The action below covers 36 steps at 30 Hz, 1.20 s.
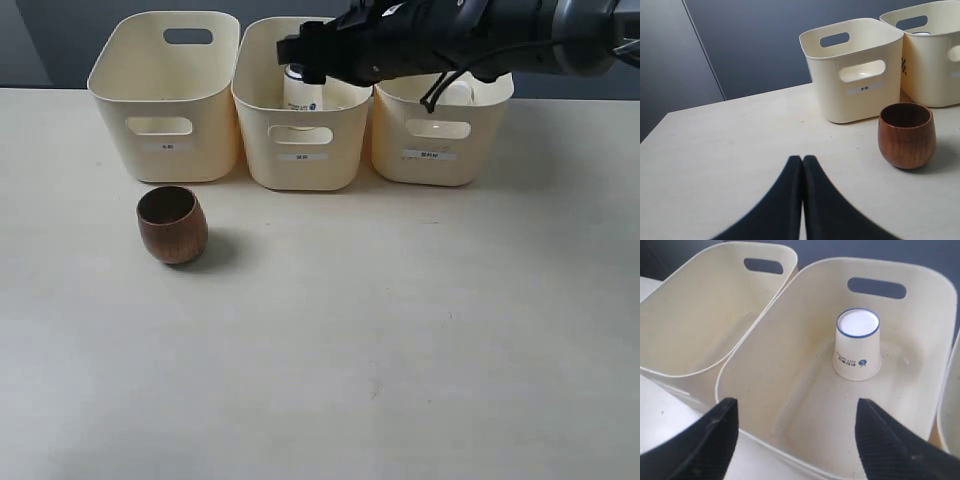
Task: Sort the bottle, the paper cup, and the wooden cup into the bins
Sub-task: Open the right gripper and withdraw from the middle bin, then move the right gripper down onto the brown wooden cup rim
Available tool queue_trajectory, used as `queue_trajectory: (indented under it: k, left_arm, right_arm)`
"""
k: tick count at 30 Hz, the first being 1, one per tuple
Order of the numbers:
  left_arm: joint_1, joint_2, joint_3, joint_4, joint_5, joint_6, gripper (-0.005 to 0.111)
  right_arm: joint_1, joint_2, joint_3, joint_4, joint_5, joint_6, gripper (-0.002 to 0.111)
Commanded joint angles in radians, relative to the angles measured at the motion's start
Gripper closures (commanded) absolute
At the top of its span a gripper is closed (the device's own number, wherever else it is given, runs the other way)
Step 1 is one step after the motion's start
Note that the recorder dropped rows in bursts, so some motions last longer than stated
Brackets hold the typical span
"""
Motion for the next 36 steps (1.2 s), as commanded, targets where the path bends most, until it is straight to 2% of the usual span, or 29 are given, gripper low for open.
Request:
queue_trajectory:
  k: [1, 11, 19, 28, 36]
  left_arm:
    - [-0.003, -0.005, 0.001, 0.000, -0.005, -0.002, 0.107]
    - [-0.003, -0.005, 0.001, 0.000, -0.005, -0.002, 0.107]
    - [-0.003, -0.005, 0.001, 0.000, -0.005, -0.002, 0.107]
    - [-0.003, -0.005, 0.001, 0.000, -0.005, -0.002, 0.107]
    - [-0.003, -0.005, 0.001, 0.000, -0.007, -0.002, 0.107]
  right_arm:
    - [-0.001, 0.000, -0.004, 0.002, 0.085, -0.004, 0.045]
    - [0.001, -0.002, -0.004, 0.154, 0.271, -0.018, 0.045]
    - [0.041, -0.002, -0.004, 0.369, 0.443, -0.253, 0.045]
    - [0.194, -0.002, -0.004, 0.368, 0.348, -0.272, 0.045]
    - [0.210, -0.001, -0.004, 0.368, 0.352, -0.176, 0.045]
